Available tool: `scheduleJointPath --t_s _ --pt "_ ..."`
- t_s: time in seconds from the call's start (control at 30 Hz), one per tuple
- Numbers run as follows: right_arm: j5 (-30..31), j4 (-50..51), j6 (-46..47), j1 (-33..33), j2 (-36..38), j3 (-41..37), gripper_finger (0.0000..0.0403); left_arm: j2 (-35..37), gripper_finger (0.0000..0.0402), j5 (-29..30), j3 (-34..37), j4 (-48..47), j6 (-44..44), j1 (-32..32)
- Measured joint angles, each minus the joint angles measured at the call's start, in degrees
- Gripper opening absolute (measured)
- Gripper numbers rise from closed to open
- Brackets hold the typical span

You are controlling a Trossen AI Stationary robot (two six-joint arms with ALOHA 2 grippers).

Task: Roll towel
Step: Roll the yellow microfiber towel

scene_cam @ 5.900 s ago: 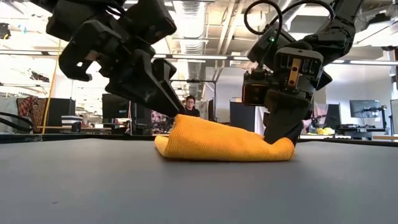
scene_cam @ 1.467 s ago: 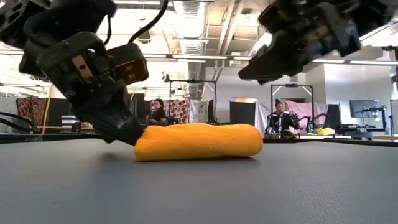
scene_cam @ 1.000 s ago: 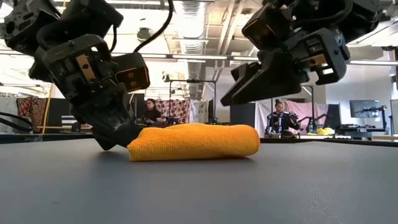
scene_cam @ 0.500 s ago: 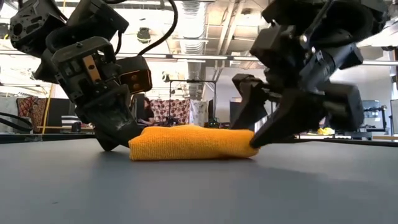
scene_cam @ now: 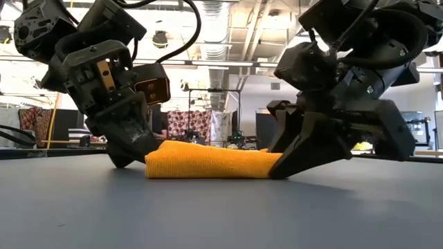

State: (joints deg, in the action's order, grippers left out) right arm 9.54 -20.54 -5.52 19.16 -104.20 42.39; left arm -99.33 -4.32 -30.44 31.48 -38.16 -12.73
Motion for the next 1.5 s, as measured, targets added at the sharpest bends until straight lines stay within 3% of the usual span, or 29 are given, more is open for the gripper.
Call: scheduleJointPath --t_s 0.13,0.2,0.4,0.7,1.03,1.3,1.5 --pt "-2.4 1.0 4.7 -0.4 0.0 0.1 0.0045 0.2 0.0064 0.0 0.0 -0.1 0.6 0.3" --pt "-4.9 1.7 8.0 -1.1 0.1 0.1 0.0020 1.0 0.0083 0.2 0.1 -0.1 1.7 0.6" --pt "-14.8 1.8 18.3 -4.6 0.2 0.1 0.0029 7.8 0.0121 2.8 0.2 -2.6 6.9 0.8" --pt "-33.9 -2.5 32.2 -11.7 -0.1 -0.2 0.0028 16.3 0.0126 10.1 0.2 -4.9 12.2 -0.6" --pt "-39.0 -4.3 42.7 -16.6 0.0 -0.1 0.0027 12.2 0.0126 11.9 -0.2 1.7 13.9 -6.4" --pt "-39.7 -3.2 47.6 -17.1 0.1 0.0 0.0026 3.2 0.0126 18.0 -5.1 -1.2 16.1 -8.1" --pt "-39.6 -2.5 48.4 -17.1 0.1 0.0 0.0031 -2.5 0.0126 18.8 -8.8 -5.5 14.6 -7.3"
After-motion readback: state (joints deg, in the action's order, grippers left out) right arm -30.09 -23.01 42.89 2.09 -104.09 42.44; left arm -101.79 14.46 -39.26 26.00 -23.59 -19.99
